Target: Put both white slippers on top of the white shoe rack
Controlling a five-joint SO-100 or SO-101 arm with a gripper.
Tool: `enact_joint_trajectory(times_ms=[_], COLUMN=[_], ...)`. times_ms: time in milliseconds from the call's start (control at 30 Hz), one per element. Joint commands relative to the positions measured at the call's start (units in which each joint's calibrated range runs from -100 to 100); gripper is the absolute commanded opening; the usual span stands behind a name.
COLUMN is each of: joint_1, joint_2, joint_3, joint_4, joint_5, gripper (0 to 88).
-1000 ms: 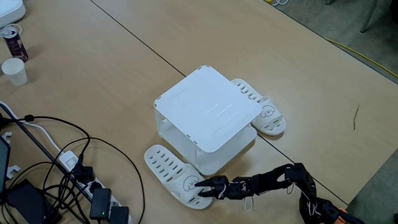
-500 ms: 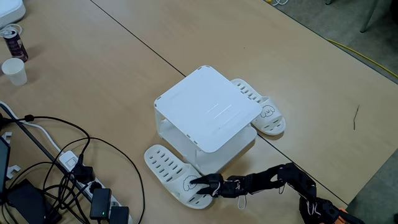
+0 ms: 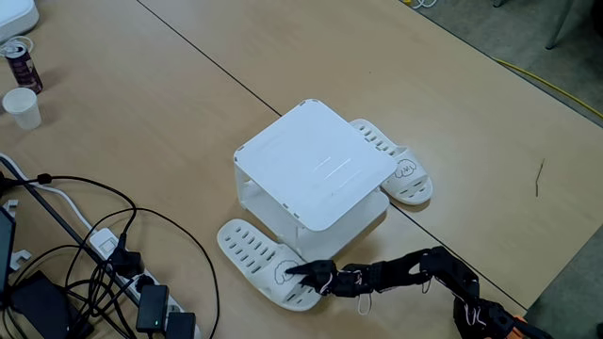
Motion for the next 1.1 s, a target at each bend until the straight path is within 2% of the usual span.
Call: enact_joint_trajectory(times_ms=[0, 467, 700, 1067], joint_1=[-3.12, -15.54, -14.96, -11.26], joint_2=[-2.66, -16.21, -24.37, -36.15], joint_3=[-2.24, -2.24, -2.24, -3.42], joint_4=[-0.60, -0.34, 0.87, 11.65], joint_5=[0.42, 0.42, 0.42, 0.42], gripper=[0.8, 0.8, 0.8, 0.8])
